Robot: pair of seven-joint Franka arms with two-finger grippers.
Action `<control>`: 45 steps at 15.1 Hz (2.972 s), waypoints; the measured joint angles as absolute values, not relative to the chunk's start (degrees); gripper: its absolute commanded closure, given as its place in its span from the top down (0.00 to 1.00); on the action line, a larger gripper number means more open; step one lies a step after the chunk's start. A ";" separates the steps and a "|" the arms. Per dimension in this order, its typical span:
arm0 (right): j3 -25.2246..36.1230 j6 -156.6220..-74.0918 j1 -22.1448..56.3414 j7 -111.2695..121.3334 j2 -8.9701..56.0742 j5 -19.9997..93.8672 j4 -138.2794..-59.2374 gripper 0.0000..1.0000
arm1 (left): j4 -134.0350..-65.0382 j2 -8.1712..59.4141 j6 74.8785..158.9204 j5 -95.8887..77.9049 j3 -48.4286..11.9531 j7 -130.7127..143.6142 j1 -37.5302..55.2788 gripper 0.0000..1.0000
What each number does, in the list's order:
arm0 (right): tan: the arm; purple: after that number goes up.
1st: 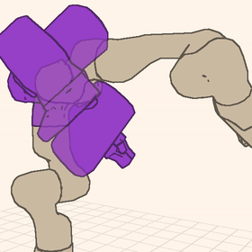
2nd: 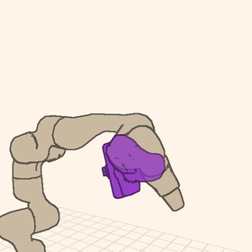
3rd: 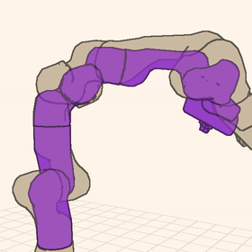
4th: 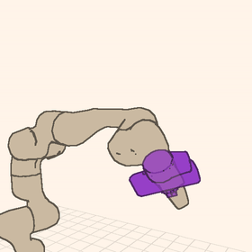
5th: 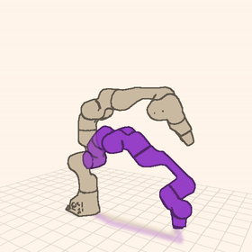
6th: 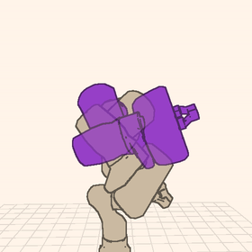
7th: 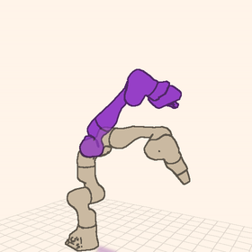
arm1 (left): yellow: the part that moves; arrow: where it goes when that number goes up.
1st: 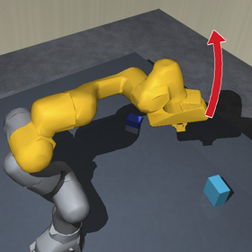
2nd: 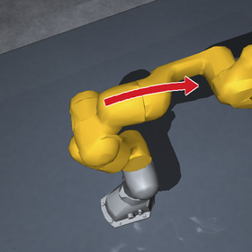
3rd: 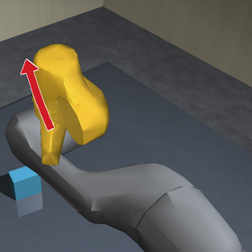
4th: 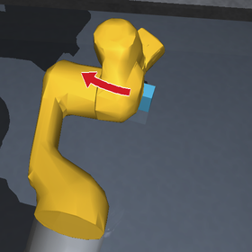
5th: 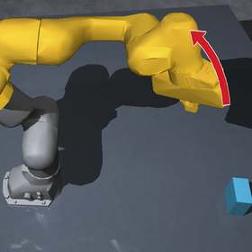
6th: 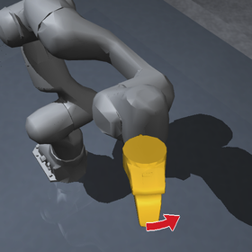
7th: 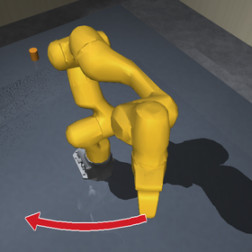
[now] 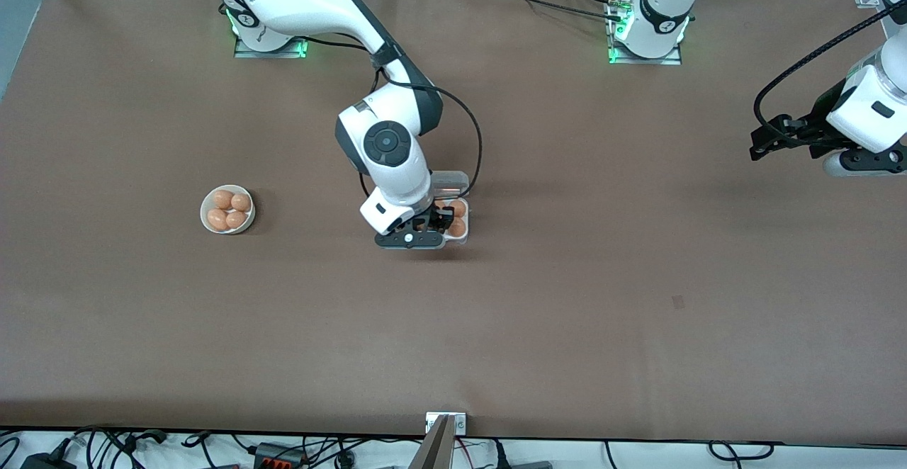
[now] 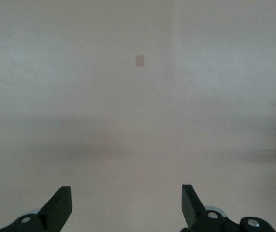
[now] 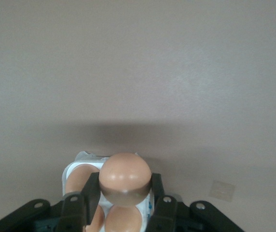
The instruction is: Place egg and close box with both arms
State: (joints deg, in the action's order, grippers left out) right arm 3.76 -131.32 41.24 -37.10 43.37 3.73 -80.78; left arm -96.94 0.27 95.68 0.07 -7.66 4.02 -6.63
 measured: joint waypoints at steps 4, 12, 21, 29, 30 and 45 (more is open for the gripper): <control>3.76 -131.70 41.62 -37.48 44.75 4.52 -80.78 0.12 | -96.94 0.27 95.68 0.07 -7.66 4.02 -6.63 1.00; 3.69 -131.73 41.94 -37.58 45.84 5.57 -80.77 0.12 | -96.94 0.27 95.68 0.07 -7.66 4.02 -6.63 1.00; 2.78 -130.86 42.00 -37.73 45.87 5.64 -80.70 0.12 | -96.94 0.28 95.58 0.07 -7.69 4.01 -6.63 1.00; 2.80 -130.81 41.86 -37.80 45.93 5.64 -80.62 1.00 | -97.00 0.39 95.34 0.07 -7.70 4.01 -6.63 1.00; 2.80 -130.81 41.86 -37.82 45.92 5.64 -80.52 1.00 | -97.00 0.39 95.33 0.07 -7.70 4.01 -6.63 1.00; 16.50 -107.05 34.78 -22.25 27.96 5.55 -78.24 1.00 | -97.15 0.75 95.24 0.07 -7.87 3.99 -6.62 0.57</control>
